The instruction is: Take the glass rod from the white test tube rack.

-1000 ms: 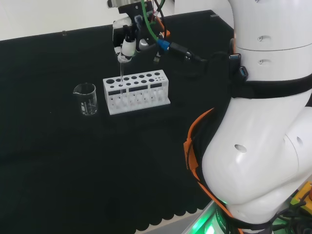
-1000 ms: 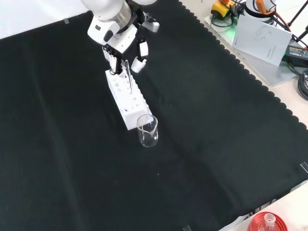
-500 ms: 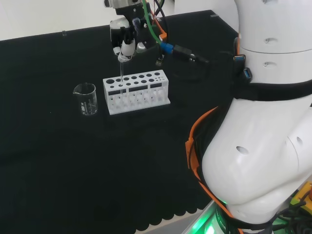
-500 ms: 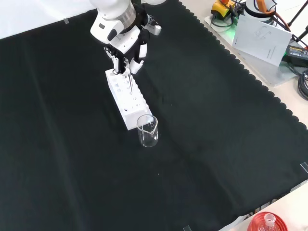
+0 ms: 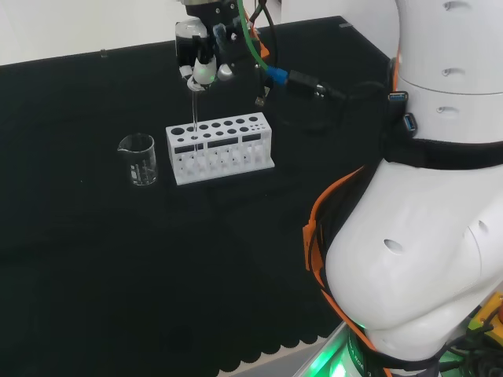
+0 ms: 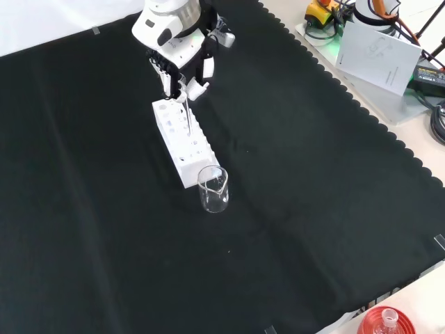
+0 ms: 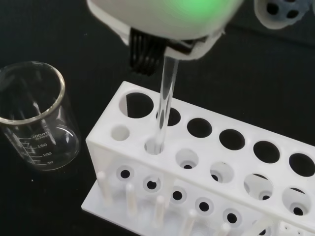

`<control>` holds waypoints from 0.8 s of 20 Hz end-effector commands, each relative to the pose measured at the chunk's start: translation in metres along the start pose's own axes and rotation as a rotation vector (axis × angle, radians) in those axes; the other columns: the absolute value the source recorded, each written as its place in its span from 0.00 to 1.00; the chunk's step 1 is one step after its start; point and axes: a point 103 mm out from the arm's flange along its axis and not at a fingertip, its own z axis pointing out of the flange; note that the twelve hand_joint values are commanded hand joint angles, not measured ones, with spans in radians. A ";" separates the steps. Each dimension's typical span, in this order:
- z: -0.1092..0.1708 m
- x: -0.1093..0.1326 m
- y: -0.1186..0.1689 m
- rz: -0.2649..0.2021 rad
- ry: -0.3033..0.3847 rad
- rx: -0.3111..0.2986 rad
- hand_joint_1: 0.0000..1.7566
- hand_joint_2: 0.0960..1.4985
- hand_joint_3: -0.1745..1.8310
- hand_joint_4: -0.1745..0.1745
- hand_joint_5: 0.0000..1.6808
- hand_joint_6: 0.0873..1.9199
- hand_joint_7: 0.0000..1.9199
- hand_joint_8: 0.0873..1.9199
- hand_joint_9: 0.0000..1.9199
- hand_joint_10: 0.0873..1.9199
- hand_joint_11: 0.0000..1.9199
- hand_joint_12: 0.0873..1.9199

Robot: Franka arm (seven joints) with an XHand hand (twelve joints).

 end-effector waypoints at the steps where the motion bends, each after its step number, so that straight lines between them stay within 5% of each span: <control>1: -0.008 0.006 -0.003 0.007 -0.025 0.015 0.75 0.34 0.50 0.00 0.67 0.43 0.74 0.30 0.87 0.09 0.83 0.24; 16: -0.037 0.014 -0.021 0.018 -0.062 -0.005 0.75 0.33 0.52 0.00 0.67 0.43 0.74 0.29 0.87 0.09 0.83 0.23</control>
